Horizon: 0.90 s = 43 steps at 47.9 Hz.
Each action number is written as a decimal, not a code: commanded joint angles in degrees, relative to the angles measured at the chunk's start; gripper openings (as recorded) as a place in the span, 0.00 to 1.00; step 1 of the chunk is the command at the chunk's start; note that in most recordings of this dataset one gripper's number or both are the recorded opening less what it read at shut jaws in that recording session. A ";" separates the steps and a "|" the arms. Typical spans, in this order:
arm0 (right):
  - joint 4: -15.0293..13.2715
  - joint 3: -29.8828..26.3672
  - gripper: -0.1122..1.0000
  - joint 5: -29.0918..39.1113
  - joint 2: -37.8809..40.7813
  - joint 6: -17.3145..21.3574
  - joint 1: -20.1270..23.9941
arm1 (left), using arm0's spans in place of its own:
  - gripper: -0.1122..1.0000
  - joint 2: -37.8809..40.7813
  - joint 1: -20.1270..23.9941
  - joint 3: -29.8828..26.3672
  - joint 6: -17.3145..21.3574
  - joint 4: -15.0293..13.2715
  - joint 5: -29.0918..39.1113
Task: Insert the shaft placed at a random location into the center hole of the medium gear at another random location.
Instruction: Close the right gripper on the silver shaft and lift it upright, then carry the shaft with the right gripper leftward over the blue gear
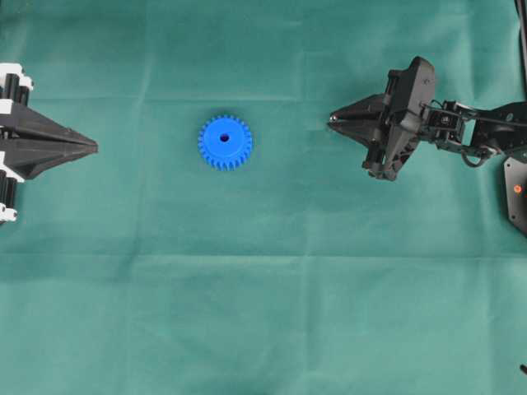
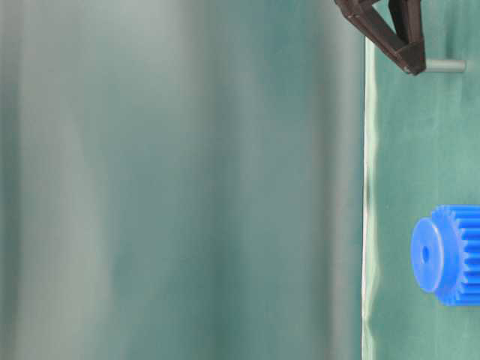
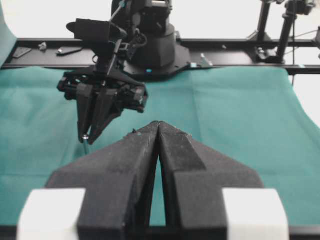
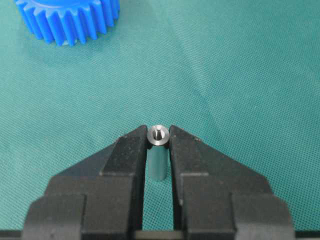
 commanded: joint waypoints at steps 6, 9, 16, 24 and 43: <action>0.09 -1.58 0.22 5.62 -7.47 -0.62 -0.35 | 0.10 0.35 0.18 -1.14 -0.09 0.09 -0.26; 0.09 -2.11 0.22 9.23 -10.37 -0.62 -0.35 | 0.10 0.35 0.18 -1.14 -0.09 0.18 -0.35; -0.18 -3.25 0.22 15.12 -16.26 -0.79 -0.35 | 0.10 0.35 0.18 -1.14 -0.09 0.09 -0.26; -0.26 -3.34 0.22 17.05 -19.07 -0.88 -0.35 | 0.10 0.35 0.18 -1.14 -0.09 0.09 -0.26; -0.35 -4.22 0.22 16.88 -18.11 -0.88 0.26 | 0.10 0.44 0.26 -1.14 -0.09 0.18 -0.26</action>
